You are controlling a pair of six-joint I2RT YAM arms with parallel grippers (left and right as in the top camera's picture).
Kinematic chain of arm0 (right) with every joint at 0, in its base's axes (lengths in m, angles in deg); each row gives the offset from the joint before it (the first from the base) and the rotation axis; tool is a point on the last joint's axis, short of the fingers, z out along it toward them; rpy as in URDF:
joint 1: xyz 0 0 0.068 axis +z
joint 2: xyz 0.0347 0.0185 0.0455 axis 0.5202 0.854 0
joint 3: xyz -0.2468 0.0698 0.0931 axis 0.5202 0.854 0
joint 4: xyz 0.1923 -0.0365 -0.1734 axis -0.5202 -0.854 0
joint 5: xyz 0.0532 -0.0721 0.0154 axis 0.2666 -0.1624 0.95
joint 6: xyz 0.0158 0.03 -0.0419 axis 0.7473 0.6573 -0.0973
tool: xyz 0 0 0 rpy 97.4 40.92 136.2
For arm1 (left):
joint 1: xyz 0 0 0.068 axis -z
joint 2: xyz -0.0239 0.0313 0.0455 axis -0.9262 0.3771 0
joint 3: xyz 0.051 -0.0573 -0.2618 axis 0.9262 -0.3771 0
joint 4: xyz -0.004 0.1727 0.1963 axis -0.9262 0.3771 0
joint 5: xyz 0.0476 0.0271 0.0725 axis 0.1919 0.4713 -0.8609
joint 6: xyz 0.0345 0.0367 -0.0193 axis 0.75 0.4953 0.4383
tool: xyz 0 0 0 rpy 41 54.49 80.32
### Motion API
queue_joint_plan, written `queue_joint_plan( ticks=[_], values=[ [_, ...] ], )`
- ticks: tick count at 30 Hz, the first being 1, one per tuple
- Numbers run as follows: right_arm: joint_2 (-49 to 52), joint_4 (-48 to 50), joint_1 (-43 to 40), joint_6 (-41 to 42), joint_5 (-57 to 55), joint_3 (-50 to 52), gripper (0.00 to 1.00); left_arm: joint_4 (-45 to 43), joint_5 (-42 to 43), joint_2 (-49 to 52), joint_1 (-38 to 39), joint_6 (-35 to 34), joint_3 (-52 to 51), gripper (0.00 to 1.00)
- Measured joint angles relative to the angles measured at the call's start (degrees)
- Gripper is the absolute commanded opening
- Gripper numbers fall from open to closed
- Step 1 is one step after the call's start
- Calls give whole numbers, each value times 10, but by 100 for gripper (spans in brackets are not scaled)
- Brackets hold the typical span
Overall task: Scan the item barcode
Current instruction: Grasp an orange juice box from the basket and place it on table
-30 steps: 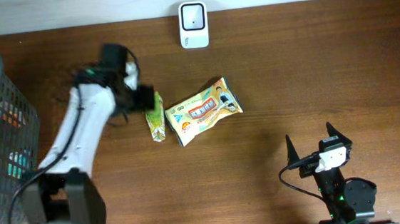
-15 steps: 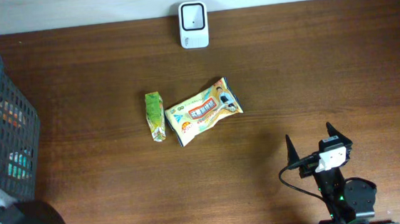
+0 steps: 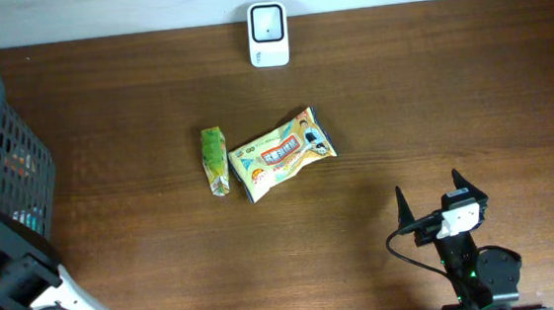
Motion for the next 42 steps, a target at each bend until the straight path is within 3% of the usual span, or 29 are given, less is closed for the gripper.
queue_joint_plan(
  ticks=[4, 5, 7, 8, 11, 15, 21, 26, 29, 33, 35, 36, 37, 38, 40, 42],
  values=[
    [0, 0, 0, 0, 0, 0, 99, -19, 4, 49, 0, 11, 0, 86],
    [0, 0, 0, 0, 0, 0, 99, -20, 4, 64, 0, 12, 0, 75],
    [0, 0, 0, 0, 0, 0, 99, -24, 2, 74, 0, 12, 1, 33],
    [0, 0, 0, 0, 0, 0, 99, -24, 0, 74, 0, 15, 1, 20],
    [0, 0, 0, 0, 0, 0, 99, -14, 2, 74, 0, 19, 5, 8],
    [0, 0, 0, 0, 0, 0, 99, 88, 3, 78, 0, 19, 47, 8],
    [0, 0, 0, 0, 0, 0, 99, 254, 1, 6, 44, 26, 266, 9],
    [0, 0, 0, 0, 0, 0, 99, 371, 6, -186, 214, 32, 330, 10],
    [0, 0, 0, 0, 0, 0, 99, 397, 6, -184, 313, 41, 272, 10],
    [0, 0, 0, 0, 0, 0, 99, 312, 5, -150, 395, 42, 45, 10],
    [0, 0, 0, 0, 0, 0, 99, 252, 6, -144, 418, 42, -81, 15],
    [0, 0, 0, 0, 0, 0, 99, 215, 9, -144, 428, 42, -129, 39],
    [0, 0, 0, 0, 0, 0, 98, 155, 15, -144, 443, 42, -202, 88],
    [0, 0, 0, 0, 0, 0, 99, 111, 19, -141, 455, 46, -251, 99],
    [0, 0, 0, 0, 0, 0, 99, 53, 21, -141, 474, 44, -305, 99],
    [0, 0, 0, 0, 0, 0, 99, 50, 17, -141, 478, 43, -299, 99]
  ],
)
